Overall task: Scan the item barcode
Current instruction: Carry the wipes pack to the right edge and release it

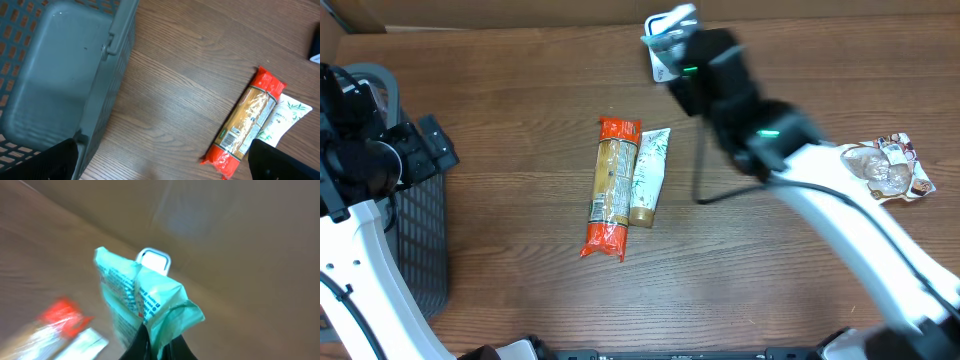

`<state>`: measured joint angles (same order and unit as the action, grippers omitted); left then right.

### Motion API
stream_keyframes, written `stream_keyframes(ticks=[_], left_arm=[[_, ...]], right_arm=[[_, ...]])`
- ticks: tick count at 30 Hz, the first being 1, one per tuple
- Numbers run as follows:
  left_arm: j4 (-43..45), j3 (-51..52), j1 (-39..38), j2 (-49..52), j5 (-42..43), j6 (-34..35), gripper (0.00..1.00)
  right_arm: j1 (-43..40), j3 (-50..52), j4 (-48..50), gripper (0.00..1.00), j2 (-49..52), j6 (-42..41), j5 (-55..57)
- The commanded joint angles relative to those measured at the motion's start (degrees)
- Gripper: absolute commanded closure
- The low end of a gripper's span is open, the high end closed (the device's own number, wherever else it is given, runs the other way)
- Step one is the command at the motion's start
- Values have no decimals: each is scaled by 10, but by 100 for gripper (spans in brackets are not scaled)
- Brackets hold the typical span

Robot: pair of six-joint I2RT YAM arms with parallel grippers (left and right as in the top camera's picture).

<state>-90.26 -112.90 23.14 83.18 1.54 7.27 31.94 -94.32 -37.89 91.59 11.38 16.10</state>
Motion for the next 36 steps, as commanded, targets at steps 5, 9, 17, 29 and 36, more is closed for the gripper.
stream_keyframes(ticks=[5,9,17,29,36], left_arm=[[1,-1,1,0,4,-9,0],[1,-1,1,0,4,-9,0],[1,-1,1,0,4,-9,0],[1,-1,1,0,4,-9,0],[1,-1,1,0,4,-9,0]], right_arm=[[-227,4,-250,96,-46,-365,-163],[-332,75,-241,96,-36,-367,-162],[-467,270,-68,96,-19,-445,-163],[-523,325,-29,35,-19,-463,-162],[-520,282,-73,31,-19,-441,-182]])
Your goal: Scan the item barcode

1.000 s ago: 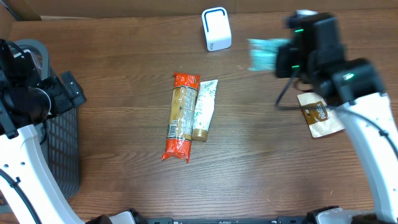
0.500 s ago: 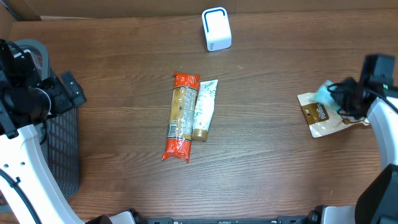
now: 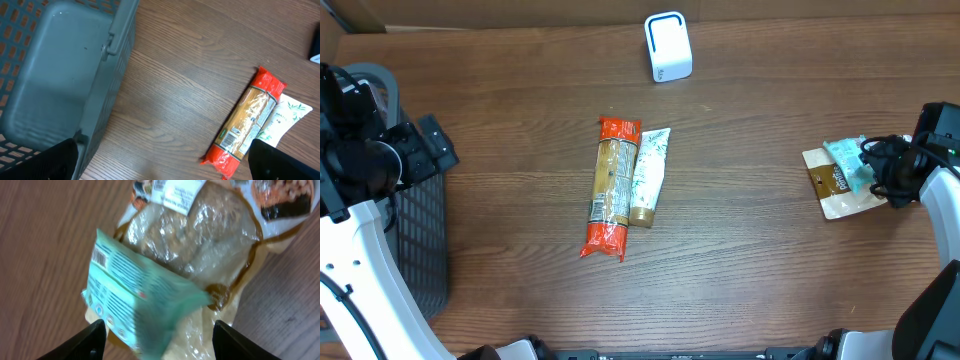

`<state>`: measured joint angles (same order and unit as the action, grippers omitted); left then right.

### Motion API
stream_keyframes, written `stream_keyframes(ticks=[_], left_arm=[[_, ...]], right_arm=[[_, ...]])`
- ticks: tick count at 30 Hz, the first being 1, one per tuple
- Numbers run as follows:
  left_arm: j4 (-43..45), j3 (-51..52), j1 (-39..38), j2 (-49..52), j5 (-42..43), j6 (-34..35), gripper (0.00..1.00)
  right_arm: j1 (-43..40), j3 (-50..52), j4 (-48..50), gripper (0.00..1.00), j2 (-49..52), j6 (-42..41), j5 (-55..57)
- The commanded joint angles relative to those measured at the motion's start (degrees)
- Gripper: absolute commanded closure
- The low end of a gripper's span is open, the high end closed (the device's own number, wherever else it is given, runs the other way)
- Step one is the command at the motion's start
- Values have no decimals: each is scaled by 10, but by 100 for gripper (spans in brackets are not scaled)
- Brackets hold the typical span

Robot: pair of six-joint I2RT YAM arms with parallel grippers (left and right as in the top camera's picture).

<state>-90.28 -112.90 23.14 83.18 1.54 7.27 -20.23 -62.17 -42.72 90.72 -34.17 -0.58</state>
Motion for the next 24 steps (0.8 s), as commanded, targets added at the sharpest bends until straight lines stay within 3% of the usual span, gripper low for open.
stream_keyframes(ticks=[1,4,9,15,18,24], left_arm=[[1,-1,1,0,4,-9,1],[1,-1,1,0,4,-9,0],[1,-1,1,0,4,-9,0],[1,-1,1,0,4,-9,0],[1,-1,1,0,4,-9,0],[1,-1,1,0,4,-9,1]], right_arm=[[3,-55,-40,32,-10,17,-15],[28,-157,-134,31,-10,59,-18],[91,-232,-181,30,-10,99,-50],[238,-240,-115,33,-5,152,-137],[325,-240,-70,27,15,143,-137],[422,-240,-16,15,98,111,-140]])
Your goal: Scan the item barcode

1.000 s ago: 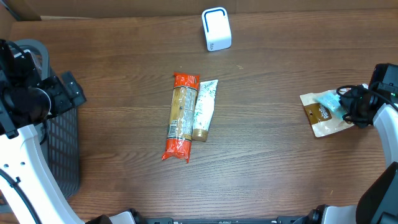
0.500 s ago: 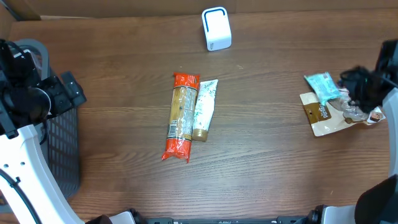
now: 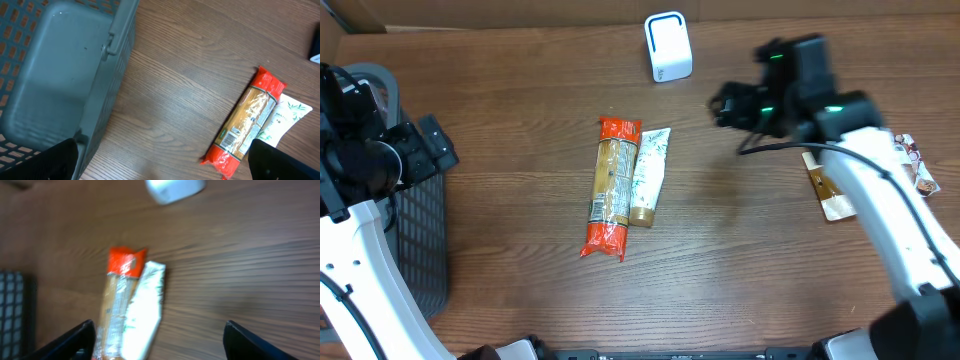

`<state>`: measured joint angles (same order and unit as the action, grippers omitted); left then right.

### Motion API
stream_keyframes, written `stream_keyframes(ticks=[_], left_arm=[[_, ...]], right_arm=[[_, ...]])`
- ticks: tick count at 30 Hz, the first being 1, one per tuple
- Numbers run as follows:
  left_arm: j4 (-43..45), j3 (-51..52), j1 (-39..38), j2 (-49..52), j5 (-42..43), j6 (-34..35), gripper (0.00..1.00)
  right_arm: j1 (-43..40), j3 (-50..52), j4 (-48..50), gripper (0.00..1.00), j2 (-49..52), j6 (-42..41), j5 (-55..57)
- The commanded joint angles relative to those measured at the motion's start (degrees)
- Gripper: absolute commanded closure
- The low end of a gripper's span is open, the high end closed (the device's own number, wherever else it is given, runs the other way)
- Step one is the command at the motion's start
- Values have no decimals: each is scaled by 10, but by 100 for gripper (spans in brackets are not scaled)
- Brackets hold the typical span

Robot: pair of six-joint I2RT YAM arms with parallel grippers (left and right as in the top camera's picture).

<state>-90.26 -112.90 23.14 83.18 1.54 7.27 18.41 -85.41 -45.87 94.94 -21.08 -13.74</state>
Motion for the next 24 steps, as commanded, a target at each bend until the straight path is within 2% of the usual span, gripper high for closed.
stream_keyframes(ticks=[1,4,6,9,16,24], left_arm=[[1,-1,1,0,4,-9,1],[1,-1,1,0,4,-9,0],[1,-1,1,0,4,-9,0],[1,-1,1,0,4,-9,0],[1,-1,1,0,4,-9,0],[1,-1,1,0,4,-9,0]], right_arm=[[43,-8,20,15,69,-21,-14],[69,-8,37,11,130,-22,-63],[78,-8,43,5,158,-40,-72],[89,-8,44,3,189,-42,-72],[106,-8,60,2,229,-48,-80],[122,0,82,2,257,-105,-83]])
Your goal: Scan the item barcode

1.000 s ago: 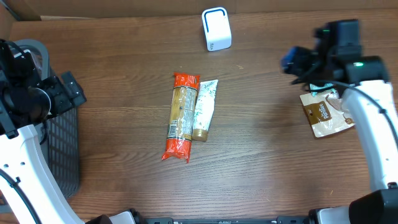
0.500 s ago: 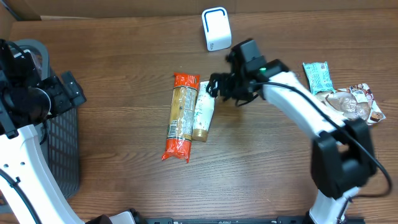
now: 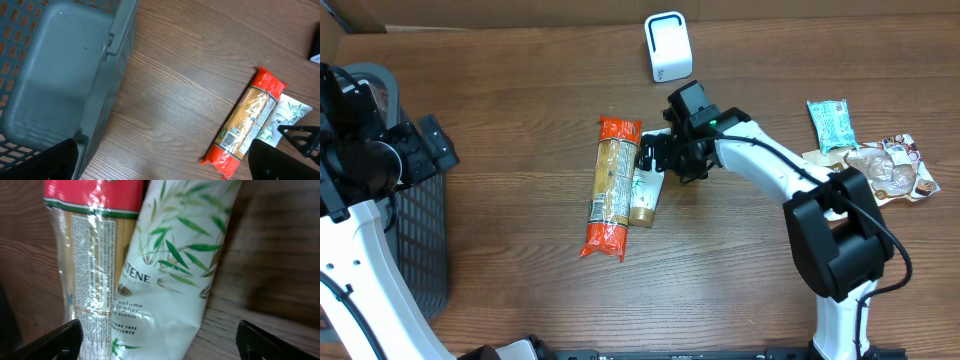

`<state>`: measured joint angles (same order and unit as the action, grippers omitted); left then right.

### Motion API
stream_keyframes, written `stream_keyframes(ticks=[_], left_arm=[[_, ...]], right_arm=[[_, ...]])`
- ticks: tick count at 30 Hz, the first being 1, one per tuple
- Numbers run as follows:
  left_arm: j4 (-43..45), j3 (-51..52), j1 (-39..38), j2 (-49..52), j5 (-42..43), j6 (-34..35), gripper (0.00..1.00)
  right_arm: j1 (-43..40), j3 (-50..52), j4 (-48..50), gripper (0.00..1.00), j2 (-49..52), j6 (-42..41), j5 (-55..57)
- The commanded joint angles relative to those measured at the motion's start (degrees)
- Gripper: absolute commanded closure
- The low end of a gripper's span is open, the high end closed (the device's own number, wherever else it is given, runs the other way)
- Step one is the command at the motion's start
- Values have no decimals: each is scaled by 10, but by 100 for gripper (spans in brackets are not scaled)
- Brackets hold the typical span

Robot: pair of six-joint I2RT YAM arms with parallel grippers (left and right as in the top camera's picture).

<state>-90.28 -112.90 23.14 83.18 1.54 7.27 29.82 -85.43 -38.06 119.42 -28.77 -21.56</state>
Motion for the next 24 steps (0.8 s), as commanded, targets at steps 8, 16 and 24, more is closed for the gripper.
stream_keyframes(ticks=[8,16,24], left_arm=[[1,-1,1,0,4,-9,0],[1,-1,1,0,4,-9,0],[1,-1,1,0,4,-9,0]], right_arm=[[17,19,28,3,14,-28,4],[17,49,57,34,14,-30,-11],[17,49,57,80,14,-30,-28]])
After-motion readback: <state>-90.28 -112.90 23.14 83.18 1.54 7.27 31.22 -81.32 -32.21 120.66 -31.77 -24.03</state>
